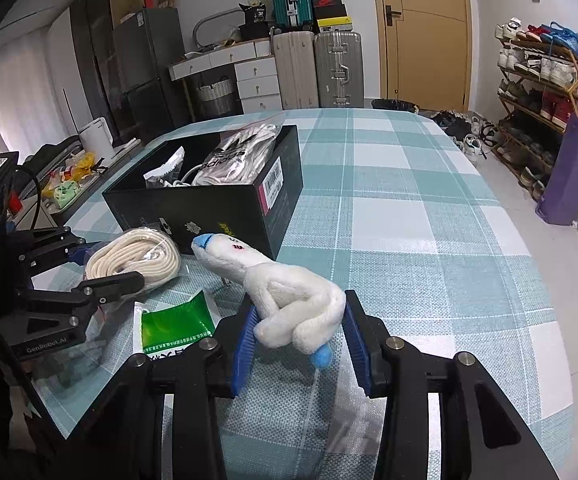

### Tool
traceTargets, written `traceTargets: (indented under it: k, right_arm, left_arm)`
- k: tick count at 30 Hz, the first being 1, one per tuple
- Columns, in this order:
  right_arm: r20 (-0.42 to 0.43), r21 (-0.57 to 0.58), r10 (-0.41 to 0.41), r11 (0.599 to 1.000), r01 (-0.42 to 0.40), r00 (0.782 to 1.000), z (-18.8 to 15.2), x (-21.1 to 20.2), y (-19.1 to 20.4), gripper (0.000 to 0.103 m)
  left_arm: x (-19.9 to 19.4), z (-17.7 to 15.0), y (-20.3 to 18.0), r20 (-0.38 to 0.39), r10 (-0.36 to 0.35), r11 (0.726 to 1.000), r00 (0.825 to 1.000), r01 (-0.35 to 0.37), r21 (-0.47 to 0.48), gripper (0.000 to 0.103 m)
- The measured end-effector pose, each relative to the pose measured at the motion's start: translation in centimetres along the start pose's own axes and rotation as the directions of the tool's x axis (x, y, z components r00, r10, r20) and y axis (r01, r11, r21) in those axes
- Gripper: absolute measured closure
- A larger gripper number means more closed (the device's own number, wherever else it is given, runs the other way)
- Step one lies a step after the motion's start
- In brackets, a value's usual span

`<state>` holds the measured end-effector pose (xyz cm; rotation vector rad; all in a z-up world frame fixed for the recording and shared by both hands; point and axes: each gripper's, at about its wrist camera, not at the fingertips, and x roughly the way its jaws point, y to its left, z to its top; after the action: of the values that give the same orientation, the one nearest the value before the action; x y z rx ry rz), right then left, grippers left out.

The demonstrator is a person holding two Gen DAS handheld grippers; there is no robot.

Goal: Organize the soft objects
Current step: 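Grasp the bagged white rope coil with the left gripper while the right lifts the plush toy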

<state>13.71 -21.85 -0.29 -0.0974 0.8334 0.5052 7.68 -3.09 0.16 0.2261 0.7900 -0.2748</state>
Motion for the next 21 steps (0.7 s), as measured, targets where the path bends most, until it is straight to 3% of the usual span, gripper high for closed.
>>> traceTargets:
  k: [6, 21]
  right_arm:
    - [0.017, -0.006, 0.009, 1.000, -0.009, 1.000, 0.2, -0.4, 0.3, 0.062]
    - [0.086, -0.041, 0.009, 0.999, -0.006, 0.996, 2.2, -2.8, 1.7, 0.062]
  left_arm:
    - [-1.7, 0.2, 0.9, 0.052, -0.018, 0.998, 0.998, 0.021, -0.056, 0.069]
    - [-5.2, 1.9, 3.8, 0.170, 0.013, 0.984, 0.985, 0.017, -0.177, 0.069]
